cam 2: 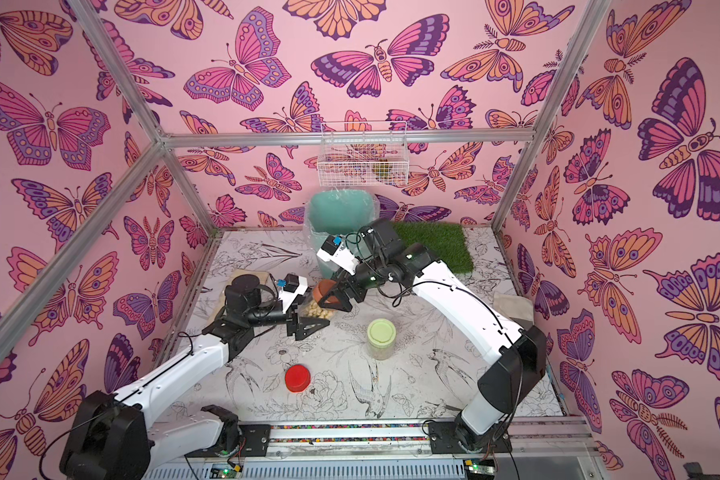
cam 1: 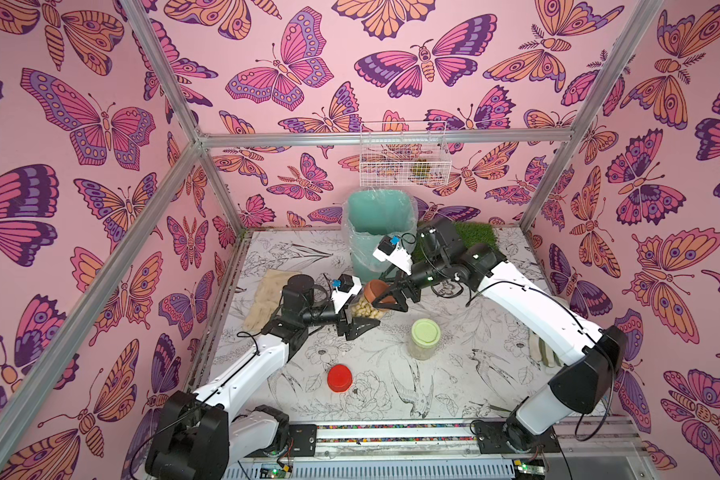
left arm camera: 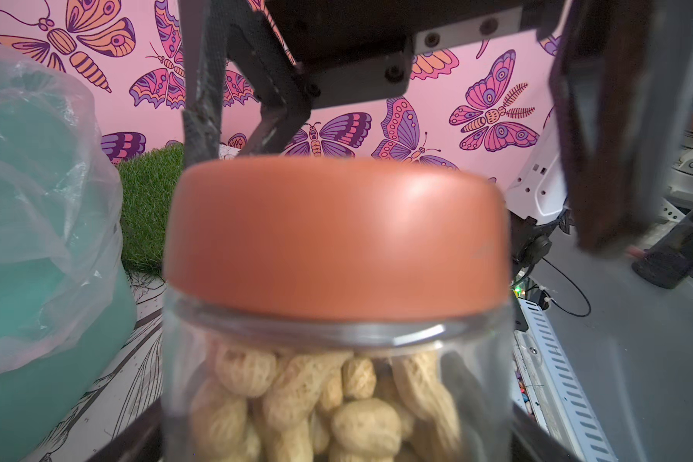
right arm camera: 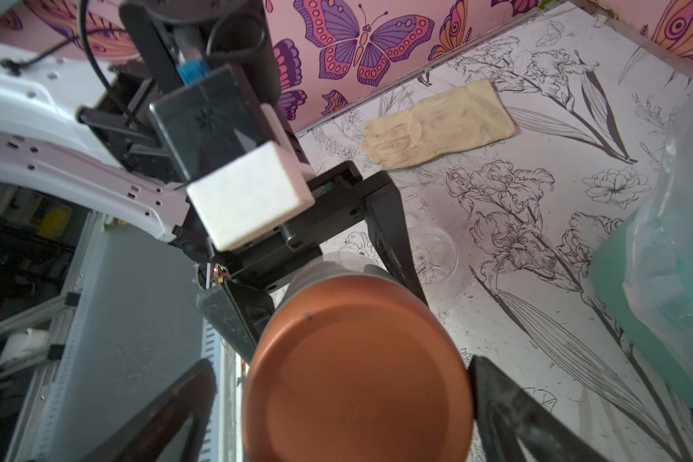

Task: Empty moldy peanuts from jars
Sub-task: Unscrew the lid from the jar.

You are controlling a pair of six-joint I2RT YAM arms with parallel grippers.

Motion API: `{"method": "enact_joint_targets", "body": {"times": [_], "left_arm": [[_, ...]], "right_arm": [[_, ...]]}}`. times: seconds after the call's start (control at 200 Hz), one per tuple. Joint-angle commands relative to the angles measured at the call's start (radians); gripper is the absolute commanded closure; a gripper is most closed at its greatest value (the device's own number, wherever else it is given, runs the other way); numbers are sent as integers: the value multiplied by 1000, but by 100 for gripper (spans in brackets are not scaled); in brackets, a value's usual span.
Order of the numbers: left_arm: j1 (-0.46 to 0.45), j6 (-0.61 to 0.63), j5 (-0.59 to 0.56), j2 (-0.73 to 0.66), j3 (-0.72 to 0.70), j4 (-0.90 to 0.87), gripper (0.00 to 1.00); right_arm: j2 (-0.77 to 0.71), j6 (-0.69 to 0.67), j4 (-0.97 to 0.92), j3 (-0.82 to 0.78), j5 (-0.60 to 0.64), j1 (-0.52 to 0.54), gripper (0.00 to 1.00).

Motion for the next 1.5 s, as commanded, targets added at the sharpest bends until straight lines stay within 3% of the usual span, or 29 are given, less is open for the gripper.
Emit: {"method": "enact_joint_targets", "body": {"times": [0.0, 0.18, 0.466, 1.217, 1.377, 1.497], "left_arm": [[11, -9, -23, -7, 34, 36, 100], [11, 10, -50, -15, 28, 35, 100], [11, 25, -68, -17, 23, 36, 100], [11, 30, -86, -29, 5, 36, 100], [11, 27, -85, -29, 4, 36, 100], [11, 24, -77, -26, 5, 36, 100]], "right_arm": [[-36, 266, 37, 34, -2, 0, 1], [-37, 524, -27, 30, 213, 1, 1], [-64, 675, -74, 35, 296, 39, 1], [44, 714, -96, 74, 268, 85, 4], [39, 697, -73, 67, 267, 86, 14], [31, 605, -65, 64, 249, 81, 23]]}}
